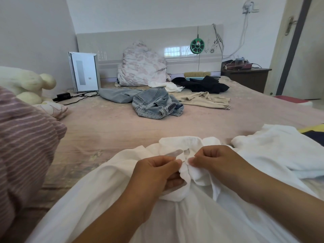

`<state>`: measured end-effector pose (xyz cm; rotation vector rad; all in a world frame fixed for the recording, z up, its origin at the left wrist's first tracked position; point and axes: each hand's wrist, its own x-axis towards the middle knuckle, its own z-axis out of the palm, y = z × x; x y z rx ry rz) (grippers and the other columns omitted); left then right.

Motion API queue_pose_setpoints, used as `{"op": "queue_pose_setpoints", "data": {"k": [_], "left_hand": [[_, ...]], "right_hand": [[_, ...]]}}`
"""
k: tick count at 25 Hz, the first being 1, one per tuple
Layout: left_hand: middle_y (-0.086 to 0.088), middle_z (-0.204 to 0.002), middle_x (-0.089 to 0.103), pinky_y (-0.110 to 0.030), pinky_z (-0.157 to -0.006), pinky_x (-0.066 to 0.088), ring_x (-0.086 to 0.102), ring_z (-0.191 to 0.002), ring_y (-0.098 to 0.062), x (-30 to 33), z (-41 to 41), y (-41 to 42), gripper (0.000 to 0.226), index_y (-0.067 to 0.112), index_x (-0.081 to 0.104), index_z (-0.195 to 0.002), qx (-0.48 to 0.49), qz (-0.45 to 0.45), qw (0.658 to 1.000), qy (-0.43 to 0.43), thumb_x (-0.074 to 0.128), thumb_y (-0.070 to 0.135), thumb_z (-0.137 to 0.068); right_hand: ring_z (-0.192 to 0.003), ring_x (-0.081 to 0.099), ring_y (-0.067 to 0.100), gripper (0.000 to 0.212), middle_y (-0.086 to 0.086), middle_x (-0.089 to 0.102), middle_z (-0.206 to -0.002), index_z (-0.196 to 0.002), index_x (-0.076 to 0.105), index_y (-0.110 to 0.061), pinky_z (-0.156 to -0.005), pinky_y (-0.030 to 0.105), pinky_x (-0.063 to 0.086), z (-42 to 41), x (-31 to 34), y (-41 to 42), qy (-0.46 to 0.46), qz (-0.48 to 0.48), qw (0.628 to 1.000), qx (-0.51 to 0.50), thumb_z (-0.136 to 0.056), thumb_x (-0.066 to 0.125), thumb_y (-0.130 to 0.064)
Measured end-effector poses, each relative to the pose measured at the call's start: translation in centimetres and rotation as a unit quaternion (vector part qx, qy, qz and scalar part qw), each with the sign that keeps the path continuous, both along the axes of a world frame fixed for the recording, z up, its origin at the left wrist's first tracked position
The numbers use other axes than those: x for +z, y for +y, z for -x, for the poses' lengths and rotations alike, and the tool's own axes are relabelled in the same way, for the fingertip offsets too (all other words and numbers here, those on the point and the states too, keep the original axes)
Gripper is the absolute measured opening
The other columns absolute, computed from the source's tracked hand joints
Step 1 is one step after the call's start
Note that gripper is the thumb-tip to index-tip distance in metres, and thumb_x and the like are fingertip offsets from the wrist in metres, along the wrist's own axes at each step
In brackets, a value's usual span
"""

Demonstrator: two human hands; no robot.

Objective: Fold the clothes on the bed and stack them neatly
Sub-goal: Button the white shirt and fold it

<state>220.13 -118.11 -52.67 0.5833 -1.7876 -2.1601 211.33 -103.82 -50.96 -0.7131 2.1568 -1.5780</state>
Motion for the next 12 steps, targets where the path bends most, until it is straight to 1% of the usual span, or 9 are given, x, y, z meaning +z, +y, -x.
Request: {"op": "queue_pose_setpoints", "data": {"k": [2,4,9,12], "left_hand": [[-0.018,-0.097,0.077,-0.031,-0.081,0.062,0.072,-0.084,-0.021,-0.12,-0.01,0.06,0.013,-0.002,0.076,-0.095,0.003,0.012,1.000,0.000,0.070,0.008,-0.090],[-0.017,-0.097,0.077,-0.031,-0.084,0.061,0.073,-0.089,-0.023,-0.25,-0.11,0.21,0.012,0.000,0.078,-0.094,0.004,0.028,1.000,0.002,0.071,0.009,-0.090],[-0.019,-0.094,0.077,-0.033,-0.089,0.059,0.073,-0.087,-0.024,-0.59,-0.32,0.66,0.007,0.002,0.078,-0.091,0.014,0.039,0.999,0.017,0.073,0.004,-0.088],[-0.017,-0.090,0.077,-0.032,-0.087,0.059,0.072,-0.082,-0.020,-0.75,-0.40,0.88,0.007,0.007,0.081,-0.088,0.025,0.081,0.996,0.035,0.075,0.003,-0.086]], "right_hand": [[-0.059,0.047,0.006,0.042,-0.006,0.051,-0.059,-0.058,0.051,-0.020,-0.062,0.023,0.041,-0.03,0.10,0.01,-0.009,0.006,1.000,0.003,-0.094,0.072,-0.016],[-0.060,0.051,0.006,0.039,-0.005,0.055,-0.061,-0.059,0.054,-0.019,-0.064,0.022,0.043,-0.13,0.17,-0.03,-0.027,0.014,0.999,0.009,-0.093,0.072,-0.016],[-0.063,0.056,0.009,0.037,-0.002,0.060,-0.064,-0.059,0.058,-0.018,-0.065,0.022,0.046,-0.38,0.06,-0.06,-0.051,0.015,0.998,-0.014,-0.093,0.073,-0.017],[-0.063,0.056,0.009,0.037,-0.002,0.060,-0.064,-0.059,0.058,-0.019,-0.064,0.021,0.046,-0.41,0.08,-0.06,-0.052,0.016,0.998,-0.024,-0.092,0.073,-0.019]]}}
